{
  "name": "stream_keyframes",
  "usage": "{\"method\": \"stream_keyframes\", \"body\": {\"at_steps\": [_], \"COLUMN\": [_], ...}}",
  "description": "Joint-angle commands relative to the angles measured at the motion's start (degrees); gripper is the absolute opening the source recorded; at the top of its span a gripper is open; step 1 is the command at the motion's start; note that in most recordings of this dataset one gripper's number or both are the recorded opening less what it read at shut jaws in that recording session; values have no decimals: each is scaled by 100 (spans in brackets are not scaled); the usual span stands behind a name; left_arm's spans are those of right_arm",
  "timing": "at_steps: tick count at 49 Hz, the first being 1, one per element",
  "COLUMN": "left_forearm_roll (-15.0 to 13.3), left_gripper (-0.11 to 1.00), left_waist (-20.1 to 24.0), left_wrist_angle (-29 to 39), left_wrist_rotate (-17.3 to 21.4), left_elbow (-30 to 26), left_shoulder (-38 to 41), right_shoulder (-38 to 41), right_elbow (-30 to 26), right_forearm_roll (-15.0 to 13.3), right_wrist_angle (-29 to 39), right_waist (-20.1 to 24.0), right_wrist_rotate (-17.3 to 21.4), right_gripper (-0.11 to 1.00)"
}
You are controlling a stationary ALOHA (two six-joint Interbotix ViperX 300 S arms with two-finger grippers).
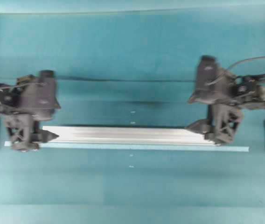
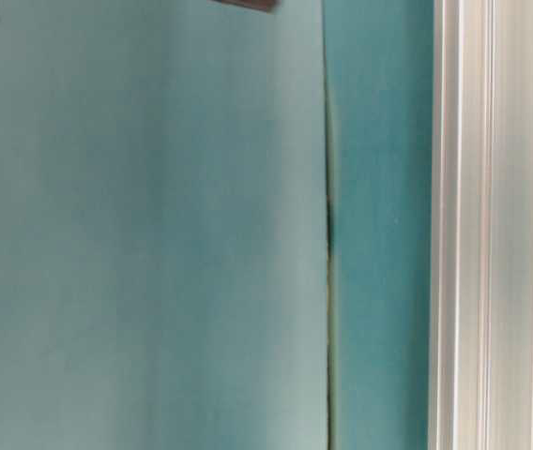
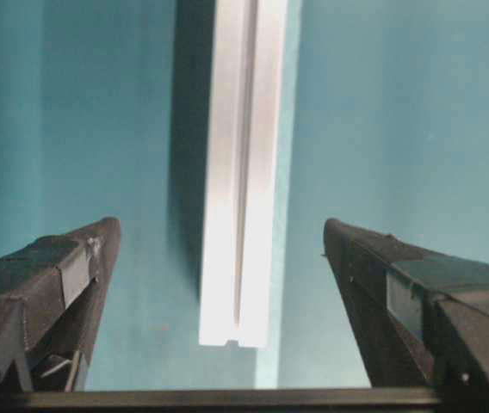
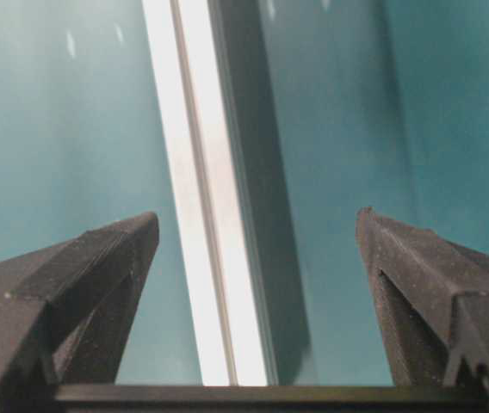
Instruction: Lift the metal rail with both hands.
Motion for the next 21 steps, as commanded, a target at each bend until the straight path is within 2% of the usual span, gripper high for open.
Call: {"method": "stream_keyframes", "body": {"at_steps": [1,9,21], "left_forearm_roll": [18,18,18], "left_gripper": [96,96,96], "left_waist": [-9,-9,-9], "left_wrist_angle": [-26,-35,-255], "left_wrist_rotate": [26,35,18], "left_elbow": [-44,26,141], "left_shoulder": [-281,-659,-1037], "right_shoulder": [-220,-659,-1389], "right_elbow": [18,185,492], "right_forearm_roll": [0,0,0], "right_wrist_angle": [-44,-246,-1063], "right_waist": [-44,-114,-132], "right_wrist_rotate": [-9,-18,-9], "right_gripper": [94,94,94]}}
